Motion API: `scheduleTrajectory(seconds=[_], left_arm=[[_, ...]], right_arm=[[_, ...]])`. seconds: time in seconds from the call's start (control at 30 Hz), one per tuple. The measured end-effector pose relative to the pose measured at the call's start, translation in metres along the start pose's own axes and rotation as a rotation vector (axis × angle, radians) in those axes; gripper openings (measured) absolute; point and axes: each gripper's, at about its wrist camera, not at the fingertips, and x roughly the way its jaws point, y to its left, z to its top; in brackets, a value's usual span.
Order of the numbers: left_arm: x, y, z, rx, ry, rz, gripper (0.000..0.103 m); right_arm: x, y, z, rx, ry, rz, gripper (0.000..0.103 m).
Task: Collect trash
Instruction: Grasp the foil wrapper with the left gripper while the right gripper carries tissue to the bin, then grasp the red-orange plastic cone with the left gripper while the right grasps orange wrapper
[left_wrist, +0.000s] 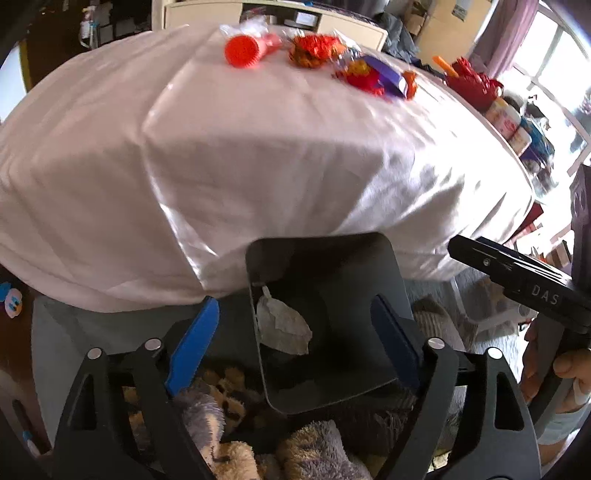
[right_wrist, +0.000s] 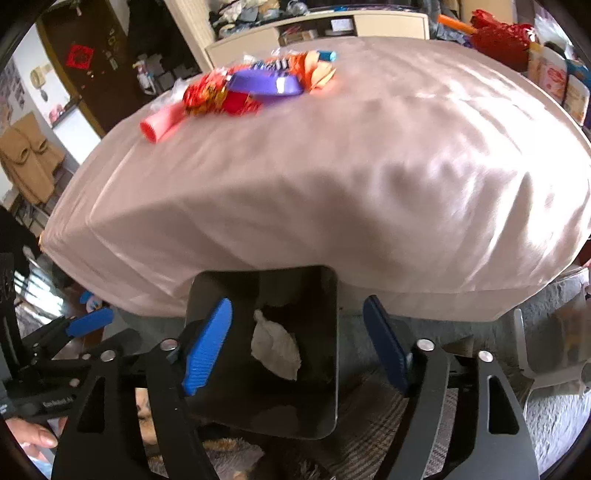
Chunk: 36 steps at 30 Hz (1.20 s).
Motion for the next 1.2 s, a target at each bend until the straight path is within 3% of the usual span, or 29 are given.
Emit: scheduleTrajectory(seconds=[0.5, 0.7, 0.9, 1.1, 1.2], left_arm=[[-0.064, 0.006, 0.044, 0.045, -0.173, 0.075, 0.095], [-0.060, 0.021, 0.080, 0.044, -0.198, 0.088, 0.095], [-0.037, 0.024, 0.120, 0.119, -0.252, 0.164, 0.093], [-0.002, 0.031, 0.160, 0.099, -0.236, 0.110, 0.087], [0.013, 0.029, 0.171, 0.121, -0.237, 0.122, 0.083]], right_arm=[[-0.032, -0.008, 0.056, -0.041, -0.148, -0.052, 0.078], [-0.017, -0.009, 0.094, -0.014, -0.176, -0.014, 0.078], [0.003, -0.002, 0.132, -0.014, -0.217, -0.033, 0.078], [0.028, 0.008, 0.156, -0.041, -0.221, -0.045, 0.063], [0.039, 0.007, 0.164, -0.037, -0.210, -0.043, 0.049]])
